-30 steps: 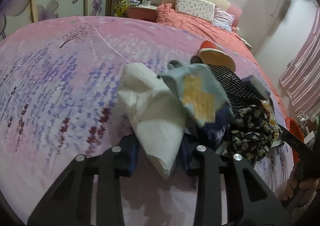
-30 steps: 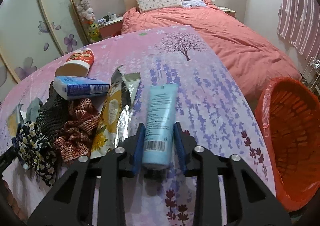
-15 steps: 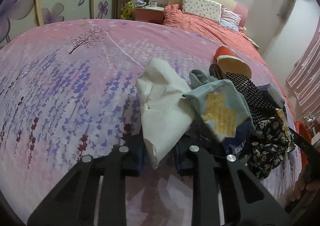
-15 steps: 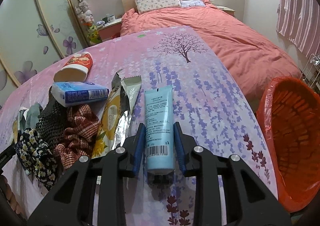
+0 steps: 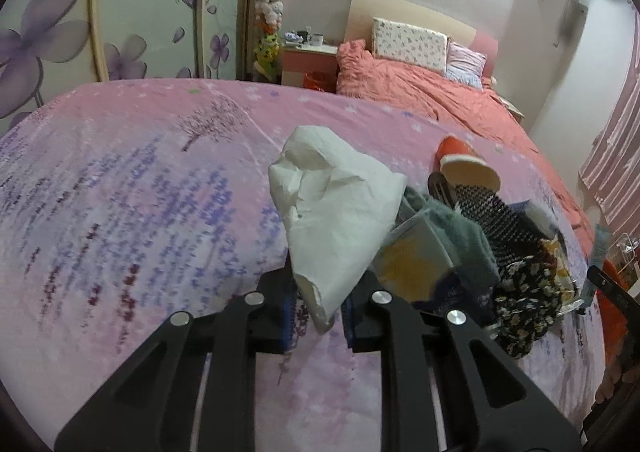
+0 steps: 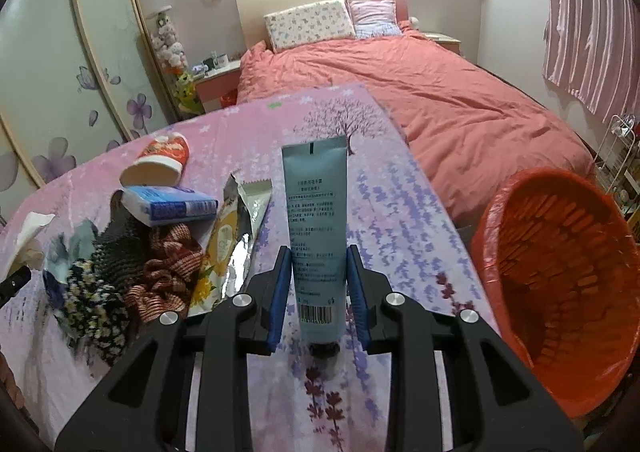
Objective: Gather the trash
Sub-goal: 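Carry the white bag and blue tube to the orange basket with both tools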
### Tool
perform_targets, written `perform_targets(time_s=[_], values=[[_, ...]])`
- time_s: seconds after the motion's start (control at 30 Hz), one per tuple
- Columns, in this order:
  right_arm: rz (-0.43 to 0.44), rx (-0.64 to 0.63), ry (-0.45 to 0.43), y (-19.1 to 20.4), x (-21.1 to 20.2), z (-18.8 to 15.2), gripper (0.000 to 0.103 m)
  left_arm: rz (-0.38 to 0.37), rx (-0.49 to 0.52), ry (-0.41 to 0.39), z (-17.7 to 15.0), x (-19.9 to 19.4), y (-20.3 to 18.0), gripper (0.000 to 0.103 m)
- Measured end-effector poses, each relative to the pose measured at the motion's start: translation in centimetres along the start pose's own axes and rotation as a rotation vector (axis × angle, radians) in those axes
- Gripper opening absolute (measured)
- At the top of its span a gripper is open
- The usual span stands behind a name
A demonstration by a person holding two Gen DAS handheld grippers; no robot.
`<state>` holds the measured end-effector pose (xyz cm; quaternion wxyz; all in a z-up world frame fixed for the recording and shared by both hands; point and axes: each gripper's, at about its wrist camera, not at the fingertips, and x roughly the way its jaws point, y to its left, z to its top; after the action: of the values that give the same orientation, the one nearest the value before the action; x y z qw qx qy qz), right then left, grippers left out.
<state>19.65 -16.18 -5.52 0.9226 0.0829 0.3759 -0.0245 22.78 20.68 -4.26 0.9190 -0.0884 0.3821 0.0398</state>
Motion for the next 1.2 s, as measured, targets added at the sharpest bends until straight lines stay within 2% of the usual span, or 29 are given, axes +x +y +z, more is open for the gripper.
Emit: perform_targets(time_s=[0.23,0.5,0.87,1.03,1.2], values=[[0.008,0.006,-0.07,-0.5,-3.1,0.4,0.023,-0.024,0.025,-0.058,0.8,-4.0,-2.0,0.019],[0.013,0.013,-0.115,-1.8,-4.9,-0.1,0.022,-0.13,0.09,-0.076,0.4,-6.8,-7.6,0.019],[0.065,0.045,-0.13,-3.0,-5.8,-0.8,0.021,-0.264,0.187,-0.061,-0.8,-7.7,-15.5,0.019],[0.086,0.036,-0.111,-2.3,-5.2,-1.5,0.021,-0.294,0.202,-0.044,-1.0,-7.2,-16.9,0.019],[0.067,0.052,-0.148,-3.6,-6.7,-1.4,0.021,-0.33,0.231,-0.031,-1.8,-6.9,-18.6,0.019]])
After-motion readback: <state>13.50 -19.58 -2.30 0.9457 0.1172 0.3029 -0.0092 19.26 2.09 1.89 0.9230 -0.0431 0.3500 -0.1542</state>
